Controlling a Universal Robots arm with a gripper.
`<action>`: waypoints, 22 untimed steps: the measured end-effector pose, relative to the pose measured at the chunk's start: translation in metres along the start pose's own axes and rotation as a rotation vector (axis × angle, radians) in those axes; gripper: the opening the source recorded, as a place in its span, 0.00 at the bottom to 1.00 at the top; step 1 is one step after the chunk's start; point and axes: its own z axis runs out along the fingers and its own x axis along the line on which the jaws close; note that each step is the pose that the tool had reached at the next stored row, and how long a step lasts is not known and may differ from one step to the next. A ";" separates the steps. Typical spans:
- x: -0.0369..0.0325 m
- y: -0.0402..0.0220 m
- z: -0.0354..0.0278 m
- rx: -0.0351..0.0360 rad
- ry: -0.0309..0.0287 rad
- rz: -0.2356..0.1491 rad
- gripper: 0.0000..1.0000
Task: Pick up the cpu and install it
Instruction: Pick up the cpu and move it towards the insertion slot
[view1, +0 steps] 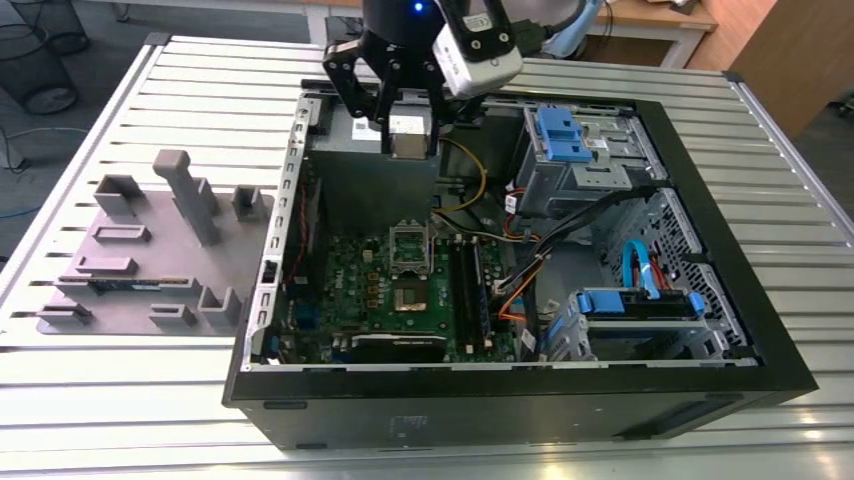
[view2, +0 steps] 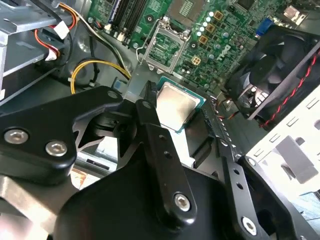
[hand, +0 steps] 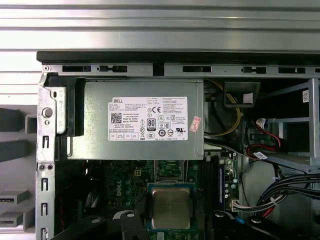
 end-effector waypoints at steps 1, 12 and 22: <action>0.0000 0.0000 0.0000 -0.0001 0.0000 0.000 0.47; -0.0002 -0.0024 0.0004 0.0000 0.0000 0.000 0.47; -0.0003 -0.0094 0.0040 -0.0001 -0.0001 0.000 0.47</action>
